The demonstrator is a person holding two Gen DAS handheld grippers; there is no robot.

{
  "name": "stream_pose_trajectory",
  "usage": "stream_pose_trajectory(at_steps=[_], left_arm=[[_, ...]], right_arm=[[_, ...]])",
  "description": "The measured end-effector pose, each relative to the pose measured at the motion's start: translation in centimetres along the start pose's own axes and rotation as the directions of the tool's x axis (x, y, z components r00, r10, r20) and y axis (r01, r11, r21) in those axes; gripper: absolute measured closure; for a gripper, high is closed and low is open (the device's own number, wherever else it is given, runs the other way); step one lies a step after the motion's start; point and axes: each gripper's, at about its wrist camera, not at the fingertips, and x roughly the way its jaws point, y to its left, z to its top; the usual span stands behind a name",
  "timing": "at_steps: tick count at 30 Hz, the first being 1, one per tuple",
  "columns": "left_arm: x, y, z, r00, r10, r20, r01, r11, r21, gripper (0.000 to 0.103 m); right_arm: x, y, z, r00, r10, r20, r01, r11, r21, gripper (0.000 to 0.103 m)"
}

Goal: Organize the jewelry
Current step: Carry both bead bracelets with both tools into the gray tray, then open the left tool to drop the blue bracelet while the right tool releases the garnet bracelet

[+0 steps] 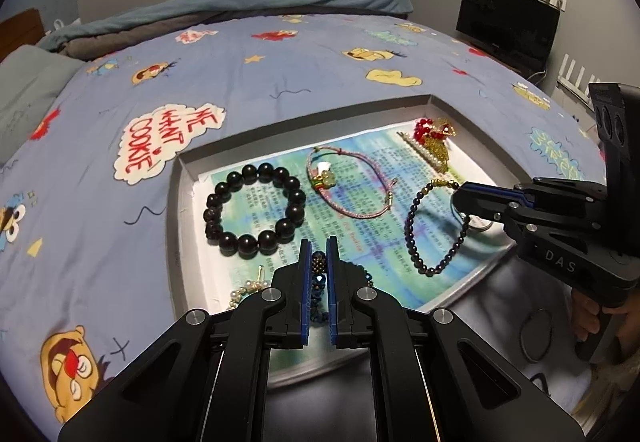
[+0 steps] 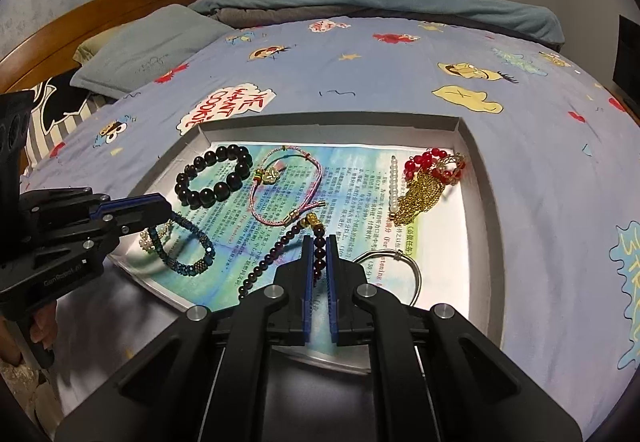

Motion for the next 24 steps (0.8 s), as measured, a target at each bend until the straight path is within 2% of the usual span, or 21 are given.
stream_pose_trajectory(at_steps=[12,16,20,21,24], left_arm=[[2.4,0.8,-0.1,0.999,-0.040,-0.036,0.038,0.998,-0.059,0.095],[2.9,-0.1,0.0,0.999,0.003,-0.047,-0.004,1.000,-0.012,0.095],[3.1,-0.1,-0.2,0.998,0.027,-0.053,-0.027,1.000,-0.006,0.095],[3.1,0.0,-0.2,0.998,0.033,-0.055,-0.033,0.999,-0.008,0.094],[2.7,0.3,-0.2,0.998,0.047,-0.045,-0.048,0.999,-0.020,0.082]], right_arm=[[1.5,-0.1,0.1,0.999,-0.004,-0.042,0.004,1.000,0.002,0.097],[1.7,-0.1,0.2,0.999,-0.004,-0.044,0.004,1.000,0.000,0.097],[1.6,-0.1,0.1,0.999,-0.004,-0.044,0.004,1.000,-0.003,0.095],[1.6,-0.1,0.1,0.999,-0.004,-0.044,0.004,1.000,-0.001,0.095],[1.4,-0.1,0.0,0.999,-0.008,-0.041,0.008,1.000,0.005,0.085]])
